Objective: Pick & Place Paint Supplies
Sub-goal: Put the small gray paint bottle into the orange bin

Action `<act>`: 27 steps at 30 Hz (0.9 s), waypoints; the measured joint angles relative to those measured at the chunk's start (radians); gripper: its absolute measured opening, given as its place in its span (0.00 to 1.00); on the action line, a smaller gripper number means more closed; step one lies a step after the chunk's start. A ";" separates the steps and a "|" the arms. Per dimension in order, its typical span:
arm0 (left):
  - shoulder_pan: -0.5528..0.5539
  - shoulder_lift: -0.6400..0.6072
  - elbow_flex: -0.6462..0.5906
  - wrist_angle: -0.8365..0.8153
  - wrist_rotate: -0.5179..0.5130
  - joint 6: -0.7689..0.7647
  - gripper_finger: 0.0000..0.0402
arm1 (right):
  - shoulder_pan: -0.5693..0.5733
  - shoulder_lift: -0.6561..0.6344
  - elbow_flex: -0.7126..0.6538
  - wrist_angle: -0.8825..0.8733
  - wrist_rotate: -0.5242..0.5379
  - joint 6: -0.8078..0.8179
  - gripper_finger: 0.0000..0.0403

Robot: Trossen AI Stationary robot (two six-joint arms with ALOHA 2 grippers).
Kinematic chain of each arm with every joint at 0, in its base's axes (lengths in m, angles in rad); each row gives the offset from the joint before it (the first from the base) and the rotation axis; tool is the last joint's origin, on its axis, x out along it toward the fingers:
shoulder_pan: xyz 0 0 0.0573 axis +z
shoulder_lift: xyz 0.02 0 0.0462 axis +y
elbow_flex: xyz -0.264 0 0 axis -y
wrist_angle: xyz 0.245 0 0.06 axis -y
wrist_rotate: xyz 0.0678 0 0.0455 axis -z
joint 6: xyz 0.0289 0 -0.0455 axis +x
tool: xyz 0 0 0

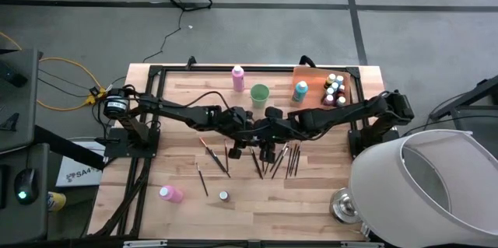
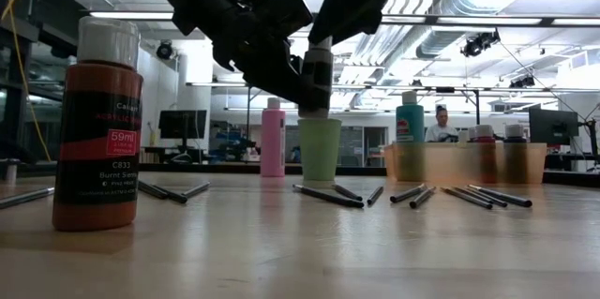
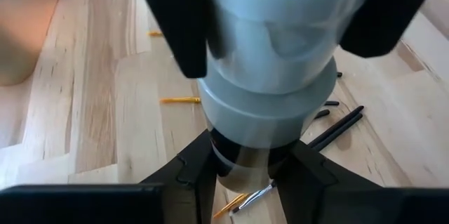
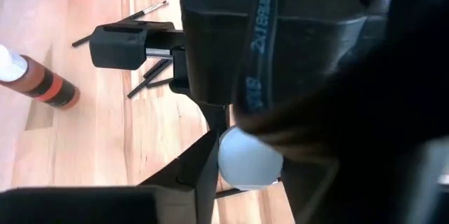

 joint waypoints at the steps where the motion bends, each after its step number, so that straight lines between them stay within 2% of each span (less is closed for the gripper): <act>1: 0.000 0.000 0.000 -0.004 0.001 -0.001 0.28 | 0.000 0.000 0.000 0.000 0.000 0.006 0.29; 8: 0.000 0.000 0.000 -0.011 0.007 0.013 0.33 | 0.000 0.000 0.000 0.001 -0.004 0.085 0.28; 16: 0.037 -0.015 0.001 -0.035 -0.001 0.037 0.53 | -0.015 -0.030 0.000 -0.038 -0.001 0.226 0.28; 21: 0.100 -0.067 0.002 -0.096 -0.006 0.036 0.59 | -0.041 -0.074 0.000 -0.118 0.000 0.283 0.28; 27: 0.179 -0.132 0.000 -0.152 0.028 0.031 0.60 | -0.093 -0.153 0.000 -0.168 0.126 0.320 0.28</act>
